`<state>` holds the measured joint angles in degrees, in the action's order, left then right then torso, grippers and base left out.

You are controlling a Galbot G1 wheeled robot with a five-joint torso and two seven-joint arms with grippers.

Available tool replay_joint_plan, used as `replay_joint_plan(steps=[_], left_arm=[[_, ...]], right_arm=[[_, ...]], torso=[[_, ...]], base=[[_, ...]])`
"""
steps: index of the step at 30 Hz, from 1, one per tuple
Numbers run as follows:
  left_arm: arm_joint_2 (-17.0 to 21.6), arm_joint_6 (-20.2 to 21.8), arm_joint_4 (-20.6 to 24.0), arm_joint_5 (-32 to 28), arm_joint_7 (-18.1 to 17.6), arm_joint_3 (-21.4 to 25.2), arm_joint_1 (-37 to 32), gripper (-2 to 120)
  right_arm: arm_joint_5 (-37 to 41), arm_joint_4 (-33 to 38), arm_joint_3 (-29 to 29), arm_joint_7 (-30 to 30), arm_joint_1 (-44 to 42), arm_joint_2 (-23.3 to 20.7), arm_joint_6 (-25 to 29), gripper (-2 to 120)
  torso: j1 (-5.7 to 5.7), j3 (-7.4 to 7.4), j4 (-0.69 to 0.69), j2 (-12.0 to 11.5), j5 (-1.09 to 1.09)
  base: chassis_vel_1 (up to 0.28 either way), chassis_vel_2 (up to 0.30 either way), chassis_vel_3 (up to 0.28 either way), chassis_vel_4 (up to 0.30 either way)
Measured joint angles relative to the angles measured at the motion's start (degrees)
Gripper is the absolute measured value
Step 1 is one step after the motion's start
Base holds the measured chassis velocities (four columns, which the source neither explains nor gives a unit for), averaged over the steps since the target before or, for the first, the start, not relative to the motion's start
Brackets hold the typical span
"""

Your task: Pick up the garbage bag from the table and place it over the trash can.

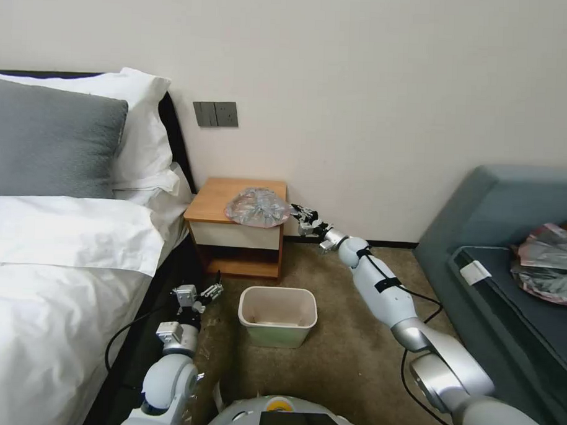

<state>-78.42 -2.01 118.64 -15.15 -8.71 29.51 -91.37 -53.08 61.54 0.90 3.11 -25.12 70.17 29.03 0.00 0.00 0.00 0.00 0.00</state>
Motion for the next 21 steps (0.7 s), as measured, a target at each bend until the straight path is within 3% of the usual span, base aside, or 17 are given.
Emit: replay_joint_plan(steps=[2, 4, 14, 21], left_arm=[[0.08, 0.02, 0.00, 0.00, -0.03, 0.00, 0.05, 98], [0.18, 0.08, -0.03, 0.00, -0.14, 0.01, 0.20, 98], [0.21, 0.30, -0.24, -0.04, -0.29, -0.16, 0.61, 98], [0.38, 0.37, -0.56, -0.31, -0.91, 0.39, 0.86, 98]], right_arm=[[0.03, 0.11, 0.00, -0.03, -0.05, -0.02, -0.08, 13], [0.10, 0.17, 0.00, -0.07, -0.17, -0.05, -0.19, 1], [0.80, 0.52, -0.03, -0.12, -0.22, -0.01, -0.87, 0], [6.74, 6.09, -1.67, -0.64, -2.85, -1.92, -4.62, 0]], torso=[[0.00, 0.00, 0.00, 0.00, 0.00], [0.00, 0.00, 0.00, 0.00, 0.00], [0.00, 0.00, 0.00, 0.00, 0.00], [0.00, 0.00, 0.00, 0.00, 0.00]], base=[[0.000, 0.000, 0.000, 0.000], [0.000, 0.000, 0.000, 0.000], [0.000, 0.000, 0.000, 0.000], [0.000, 0.000, 0.000, 0.000]])
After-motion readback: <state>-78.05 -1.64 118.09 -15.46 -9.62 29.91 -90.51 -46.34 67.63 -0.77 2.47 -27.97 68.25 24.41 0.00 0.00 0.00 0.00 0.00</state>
